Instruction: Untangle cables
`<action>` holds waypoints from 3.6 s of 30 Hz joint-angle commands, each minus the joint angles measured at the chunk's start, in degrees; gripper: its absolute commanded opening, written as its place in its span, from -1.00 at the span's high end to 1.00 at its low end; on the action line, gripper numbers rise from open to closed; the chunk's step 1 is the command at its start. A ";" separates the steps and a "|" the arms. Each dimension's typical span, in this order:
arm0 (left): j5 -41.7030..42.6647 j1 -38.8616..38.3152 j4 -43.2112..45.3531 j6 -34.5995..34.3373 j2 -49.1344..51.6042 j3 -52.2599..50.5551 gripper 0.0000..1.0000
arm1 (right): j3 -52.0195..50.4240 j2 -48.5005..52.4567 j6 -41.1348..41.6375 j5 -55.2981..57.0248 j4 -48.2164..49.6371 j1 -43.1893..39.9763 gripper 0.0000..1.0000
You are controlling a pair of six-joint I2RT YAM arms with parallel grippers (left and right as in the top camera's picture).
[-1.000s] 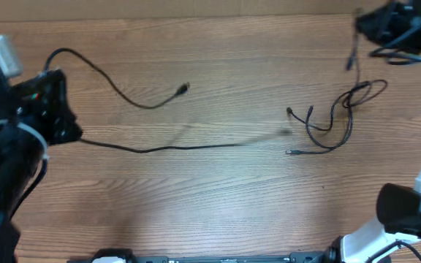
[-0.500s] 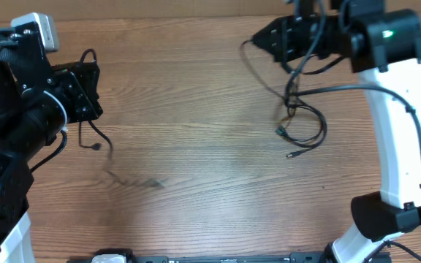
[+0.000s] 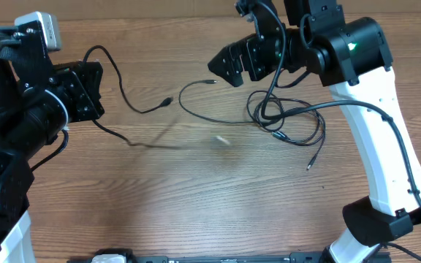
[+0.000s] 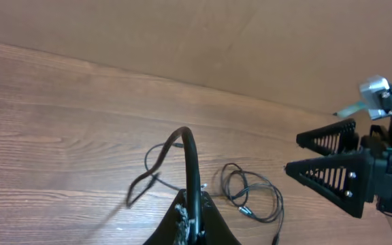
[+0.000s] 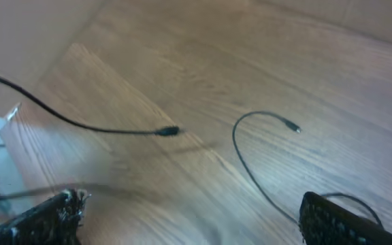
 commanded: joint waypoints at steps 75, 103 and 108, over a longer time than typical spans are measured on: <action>48.54 0.39 26.34 -9.70 9.77 0.87 0.92 | 1.07 2.01 -42.84 -45.16 5.84 6.60 -0.94; 36.09 -0.31 36.28 -22.95 9.77 0.87 0.92 | 1.07 2.08 -42.84 -45.16 8.63 7.17 -0.47; 32.15 -1.53 36.28 -26.58 9.77 0.87 0.92 | 1.07 2.12 -42.84 -45.13 9.88 8.22 -0.58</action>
